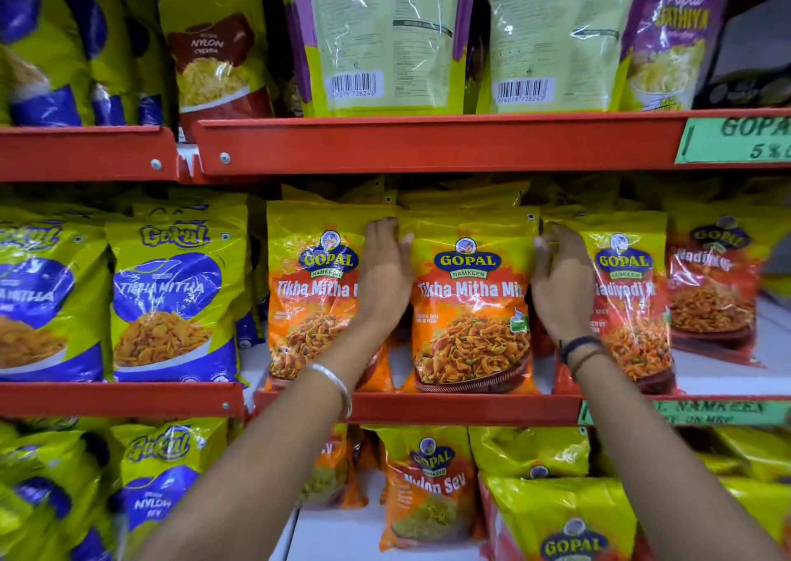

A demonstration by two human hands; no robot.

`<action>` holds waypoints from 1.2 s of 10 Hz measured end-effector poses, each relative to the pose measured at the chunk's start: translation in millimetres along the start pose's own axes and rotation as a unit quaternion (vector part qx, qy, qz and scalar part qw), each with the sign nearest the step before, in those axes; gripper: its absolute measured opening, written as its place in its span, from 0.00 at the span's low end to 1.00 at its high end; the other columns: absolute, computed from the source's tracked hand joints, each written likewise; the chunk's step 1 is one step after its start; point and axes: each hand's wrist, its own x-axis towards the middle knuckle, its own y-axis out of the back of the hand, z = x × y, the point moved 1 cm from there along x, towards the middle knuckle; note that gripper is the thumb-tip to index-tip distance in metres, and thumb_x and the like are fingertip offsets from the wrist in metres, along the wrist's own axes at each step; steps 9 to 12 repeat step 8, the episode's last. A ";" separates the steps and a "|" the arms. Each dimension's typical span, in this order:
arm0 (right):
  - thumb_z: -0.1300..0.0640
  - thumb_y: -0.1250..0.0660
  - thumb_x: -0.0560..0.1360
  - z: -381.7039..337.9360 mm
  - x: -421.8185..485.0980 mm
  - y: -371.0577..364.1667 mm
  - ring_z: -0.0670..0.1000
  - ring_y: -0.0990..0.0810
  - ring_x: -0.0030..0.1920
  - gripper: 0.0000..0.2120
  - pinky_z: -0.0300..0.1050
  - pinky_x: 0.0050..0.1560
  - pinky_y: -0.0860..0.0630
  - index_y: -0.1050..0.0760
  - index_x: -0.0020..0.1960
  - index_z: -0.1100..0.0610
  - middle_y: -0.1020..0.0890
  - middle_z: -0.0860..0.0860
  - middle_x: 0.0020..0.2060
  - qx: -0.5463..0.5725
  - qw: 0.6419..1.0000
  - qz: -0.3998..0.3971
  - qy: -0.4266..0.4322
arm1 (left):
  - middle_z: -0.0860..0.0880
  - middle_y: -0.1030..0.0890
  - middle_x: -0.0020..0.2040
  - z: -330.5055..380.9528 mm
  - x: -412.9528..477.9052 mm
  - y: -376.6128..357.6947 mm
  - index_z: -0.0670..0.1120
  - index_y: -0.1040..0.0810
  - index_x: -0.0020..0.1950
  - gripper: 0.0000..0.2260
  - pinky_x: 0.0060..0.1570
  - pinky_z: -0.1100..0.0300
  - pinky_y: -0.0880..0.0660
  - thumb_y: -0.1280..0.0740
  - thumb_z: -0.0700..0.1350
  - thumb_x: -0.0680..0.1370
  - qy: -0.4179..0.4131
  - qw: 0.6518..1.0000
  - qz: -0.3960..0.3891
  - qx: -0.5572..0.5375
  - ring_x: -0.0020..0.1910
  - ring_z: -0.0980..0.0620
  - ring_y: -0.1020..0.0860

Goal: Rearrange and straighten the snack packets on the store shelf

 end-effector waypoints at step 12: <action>0.49 0.54 0.80 -29.5 -108.8 -18.2 0.49 0.54 0.78 0.29 0.55 0.77 0.47 0.52 0.78 0.59 0.50 0.54 0.79 -0.107 0.981 -0.115 0.115 | 0.50 0.59 0.78 -4.6 -103.5 -7.4 0.47 0.58 0.77 0.27 0.76 0.57 0.60 0.56 0.55 0.81 -0.172 0.970 -0.124 0.121 0.77 0.57 0.63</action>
